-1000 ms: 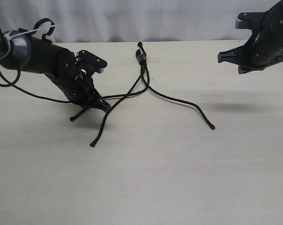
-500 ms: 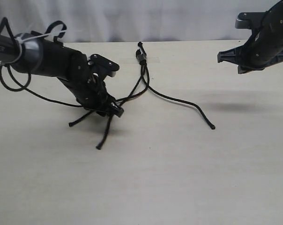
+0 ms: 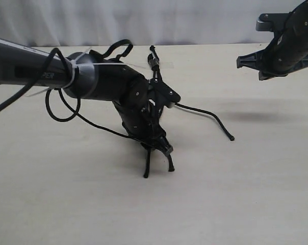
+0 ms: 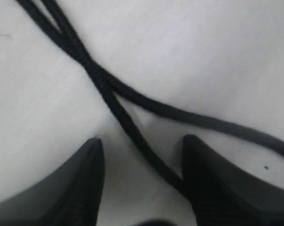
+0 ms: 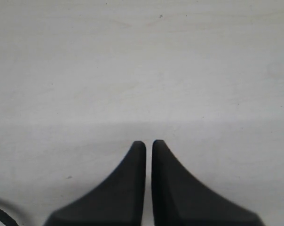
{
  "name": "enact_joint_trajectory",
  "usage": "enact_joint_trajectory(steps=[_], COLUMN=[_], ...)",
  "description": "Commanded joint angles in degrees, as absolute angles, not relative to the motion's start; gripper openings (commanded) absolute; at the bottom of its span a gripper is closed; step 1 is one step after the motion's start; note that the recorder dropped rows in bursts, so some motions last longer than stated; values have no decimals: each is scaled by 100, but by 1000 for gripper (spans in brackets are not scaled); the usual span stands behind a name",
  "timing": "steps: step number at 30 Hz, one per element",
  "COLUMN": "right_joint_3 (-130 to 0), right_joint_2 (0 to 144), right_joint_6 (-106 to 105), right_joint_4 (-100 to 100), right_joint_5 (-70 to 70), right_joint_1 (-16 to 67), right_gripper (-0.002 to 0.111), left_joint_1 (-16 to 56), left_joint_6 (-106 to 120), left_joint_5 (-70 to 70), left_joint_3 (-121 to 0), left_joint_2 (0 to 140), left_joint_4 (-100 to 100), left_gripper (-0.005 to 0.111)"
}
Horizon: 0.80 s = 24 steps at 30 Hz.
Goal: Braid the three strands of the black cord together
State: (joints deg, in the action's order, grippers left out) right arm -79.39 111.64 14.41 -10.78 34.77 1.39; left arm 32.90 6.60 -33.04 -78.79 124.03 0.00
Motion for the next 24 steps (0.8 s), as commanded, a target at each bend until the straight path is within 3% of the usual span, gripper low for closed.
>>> enact_joint_trajectory(steps=[1, 5, 12, 24], right_joint_3=[-7910, -7910, -7910, -7910], right_joint_2=[11116, 11116, 11116, 11116], right_joint_6=[1413, 1413, 1413, 1413], right_joint_4=[-1073, -1073, -1073, -1073], right_joint_5=[3406, 3406, 3406, 3406], right_joint_1=[146, 146, 146, 146], right_gripper=[4, 4, 4, 4], left_joint_1=[3028, 2956, 2922, 2152], left_joint_6=[608, 853, 894, 872], left_joint_5=[-3544, -3544, -3406, -3215], left_joint_3=[-7904, -7904, -7904, -7739], left_joint_2=[12448, 12448, 12422, 11626], left_joint_4=[87, 76, 49, -120], left_gripper=[49, 44, 0, 0])
